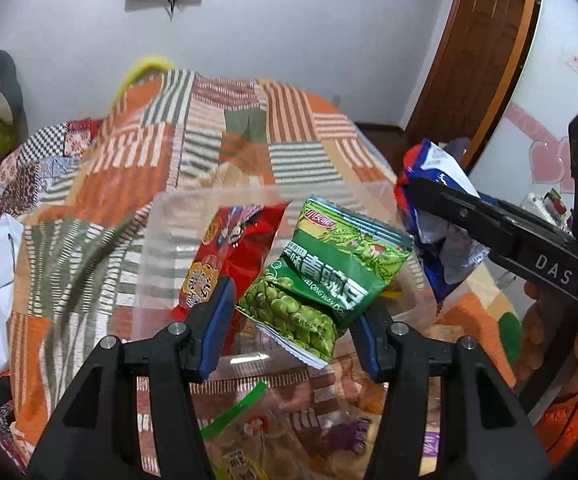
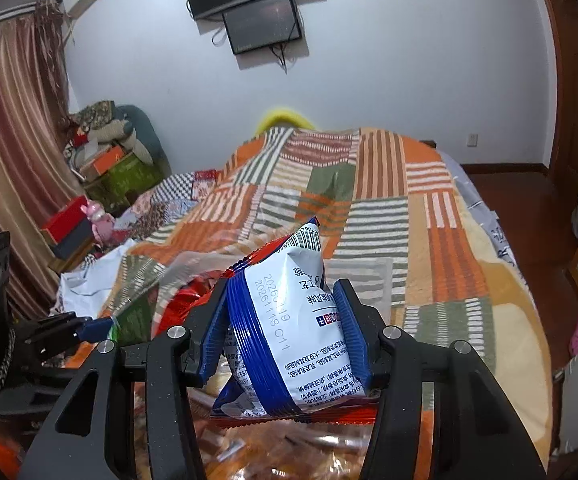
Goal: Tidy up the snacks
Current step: 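Drop green pea bag into clear box with left tool while right tool drops blue bag, then grasp green-lidded jar with left tool while right tool grasps wrapped pastry pack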
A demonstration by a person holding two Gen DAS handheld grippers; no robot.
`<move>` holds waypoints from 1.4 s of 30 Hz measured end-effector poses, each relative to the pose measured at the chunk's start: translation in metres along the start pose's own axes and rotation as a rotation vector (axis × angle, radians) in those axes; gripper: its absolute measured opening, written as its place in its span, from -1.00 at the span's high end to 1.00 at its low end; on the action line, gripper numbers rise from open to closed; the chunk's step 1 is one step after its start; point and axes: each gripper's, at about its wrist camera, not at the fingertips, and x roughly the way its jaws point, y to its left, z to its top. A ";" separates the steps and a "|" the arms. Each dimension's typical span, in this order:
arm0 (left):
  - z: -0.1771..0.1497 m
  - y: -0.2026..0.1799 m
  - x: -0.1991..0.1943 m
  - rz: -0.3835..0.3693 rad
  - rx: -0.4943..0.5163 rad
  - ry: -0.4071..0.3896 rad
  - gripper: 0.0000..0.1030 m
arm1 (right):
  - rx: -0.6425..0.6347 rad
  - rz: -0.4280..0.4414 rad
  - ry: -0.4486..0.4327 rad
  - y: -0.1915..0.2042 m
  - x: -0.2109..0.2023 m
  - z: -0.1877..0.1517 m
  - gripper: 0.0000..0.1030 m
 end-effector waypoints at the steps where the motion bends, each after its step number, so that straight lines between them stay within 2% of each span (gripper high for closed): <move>1: 0.000 0.001 0.004 0.003 0.001 0.008 -0.05 | -0.004 -0.005 0.011 0.000 0.005 -0.001 0.07; 6: -0.001 0.004 0.023 0.018 0.006 0.037 -0.05 | -0.020 -0.016 0.068 0.000 0.024 -0.005 0.07; 12: -0.003 0.000 0.029 0.034 0.018 0.051 -0.08 | -0.030 -0.050 0.096 -0.001 0.029 -0.006 0.07; 16: -0.003 -0.003 0.028 0.062 0.018 0.057 -0.50 | -0.056 -0.069 0.114 0.001 0.029 -0.006 0.07; 18: -0.003 -0.003 0.025 0.066 0.015 0.051 -0.51 | -0.058 -0.065 0.115 0.001 0.023 -0.006 0.06; 25: -0.005 0.000 -0.001 0.059 -0.005 0.031 -0.51 | -0.065 -0.047 0.099 0.003 -0.006 -0.005 -0.06; 35: -0.004 0.007 -0.057 0.105 -0.017 -0.035 -0.51 | -0.146 -0.105 0.055 0.012 -0.054 0.000 -0.15; 42: -0.019 0.015 -0.078 0.141 -0.018 -0.033 -0.56 | -0.093 -0.073 0.042 0.003 -0.074 -0.003 -0.18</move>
